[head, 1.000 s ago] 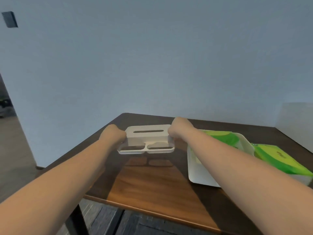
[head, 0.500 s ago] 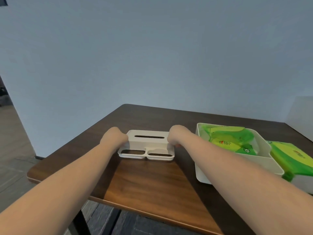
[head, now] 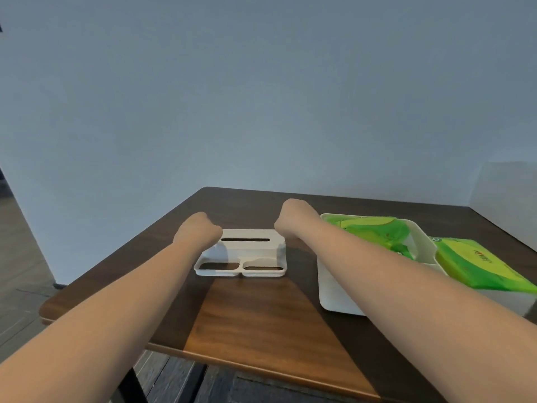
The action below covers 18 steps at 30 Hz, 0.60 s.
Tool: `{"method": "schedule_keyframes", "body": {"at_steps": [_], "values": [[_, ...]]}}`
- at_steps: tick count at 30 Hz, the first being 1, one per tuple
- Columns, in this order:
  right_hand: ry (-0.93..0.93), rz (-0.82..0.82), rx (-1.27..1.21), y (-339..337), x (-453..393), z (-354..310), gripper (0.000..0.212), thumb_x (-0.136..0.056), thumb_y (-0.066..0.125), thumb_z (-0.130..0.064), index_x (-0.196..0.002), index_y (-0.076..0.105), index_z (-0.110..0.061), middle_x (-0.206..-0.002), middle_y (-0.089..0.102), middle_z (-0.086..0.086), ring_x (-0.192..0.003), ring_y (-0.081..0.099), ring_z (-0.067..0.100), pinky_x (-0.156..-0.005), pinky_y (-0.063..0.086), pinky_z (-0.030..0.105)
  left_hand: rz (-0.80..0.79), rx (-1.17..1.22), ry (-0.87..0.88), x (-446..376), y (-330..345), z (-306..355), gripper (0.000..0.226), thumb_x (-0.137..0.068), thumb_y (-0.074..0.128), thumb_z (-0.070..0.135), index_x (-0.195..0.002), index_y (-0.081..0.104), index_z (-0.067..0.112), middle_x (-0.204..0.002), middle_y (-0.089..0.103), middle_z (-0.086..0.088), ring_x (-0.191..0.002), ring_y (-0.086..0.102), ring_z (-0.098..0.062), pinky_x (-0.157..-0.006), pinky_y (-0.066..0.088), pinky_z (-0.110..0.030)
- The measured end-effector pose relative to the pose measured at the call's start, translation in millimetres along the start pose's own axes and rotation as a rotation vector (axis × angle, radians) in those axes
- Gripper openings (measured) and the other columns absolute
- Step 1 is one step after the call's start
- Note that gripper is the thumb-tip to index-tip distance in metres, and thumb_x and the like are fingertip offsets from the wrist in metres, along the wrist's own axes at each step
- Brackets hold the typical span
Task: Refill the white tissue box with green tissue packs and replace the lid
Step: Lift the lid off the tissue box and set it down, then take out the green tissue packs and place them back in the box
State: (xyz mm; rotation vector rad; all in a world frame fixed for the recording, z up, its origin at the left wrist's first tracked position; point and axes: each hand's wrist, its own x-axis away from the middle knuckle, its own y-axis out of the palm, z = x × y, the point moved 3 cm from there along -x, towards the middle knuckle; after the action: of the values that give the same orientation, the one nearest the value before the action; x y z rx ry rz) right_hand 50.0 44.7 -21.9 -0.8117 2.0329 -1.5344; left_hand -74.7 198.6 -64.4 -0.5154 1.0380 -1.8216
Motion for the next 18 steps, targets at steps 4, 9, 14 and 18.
{"method": "schedule_keyframes", "body": {"at_steps": [4, 9, 14, 18], "values": [[0.009, 0.119, -0.124, -29.6, 12.7, 21.1, 0.023, -0.083, 0.044, -0.002, -0.062, 0.042, -0.010, -0.067, 0.046, 0.003, -0.070, 0.050, 0.026, -0.049, 0.033, 0.025, -0.006, 0.063, 0.059, 16.3, -5.9, 26.2, 0.019, -0.084, 0.050, 0.012, -0.098, 0.060, 0.005, -0.080, 0.054, -0.005, -0.077, 0.052, -0.024, -0.068, 0.044, -0.032], [0.110, 0.398, -0.208, -76.9, 30.8, 82.9, 0.021, -0.088, 0.047, -0.012, -0.102, 0.061, -0.010, -0.101, 0.062, 0.008, -0.101, 0.059, 0.032, -0.070, 0.039, 0.029, -0.057, 0.200, 0.181, 43.0, 1.3, 79.7, 0.012, -0.086, 0.052, 0.021, -0.078, 0.055, 0.013, -0.076, 0.055, -0.001, -0.075, 0.052, -0.021, -0.067, 0.044, -0.030], [0.390, 0.347, -0.073, -95.0, 57.8, 163.2, 0.038, -0.084, 0.048, -0.018, -0.122, 0.054, -0.018, -0.128, 0.057, 0.010, -0.122, 0.048, 0.033, -0.094, 0.041, 0.040, -0.158, 0.270, 0.264, 67.4, 21.5, 136.2, 0.019, -0.086, 0.056, 0.029, -0.075, 0.061, 0.015, -0.082, 0.064, -0.004, -0.081, 0.059, -0.023, -0.073, 0.050, -0.032], [0.570, 0.173, -0.031, -85.2, 75.7, 217.6, 0.050, -0.083, 0.047, -0.020, -0.133, 0.044, -0.017, -0.139, 0.046, 0.012, -0.133, 0.034, 0.035, -0.104, 0.035, 0.051, -0.249, 0.189, 0.285, 79.5, 41.3, 165.1, 0.030, -0.084, 0.061, 0.038, -0.072, 0.064, 0.010, -0.074, 0.062, -0.004, -0.072, 0.054, -0.022, -0.067, 0.043, -0.029]]}}
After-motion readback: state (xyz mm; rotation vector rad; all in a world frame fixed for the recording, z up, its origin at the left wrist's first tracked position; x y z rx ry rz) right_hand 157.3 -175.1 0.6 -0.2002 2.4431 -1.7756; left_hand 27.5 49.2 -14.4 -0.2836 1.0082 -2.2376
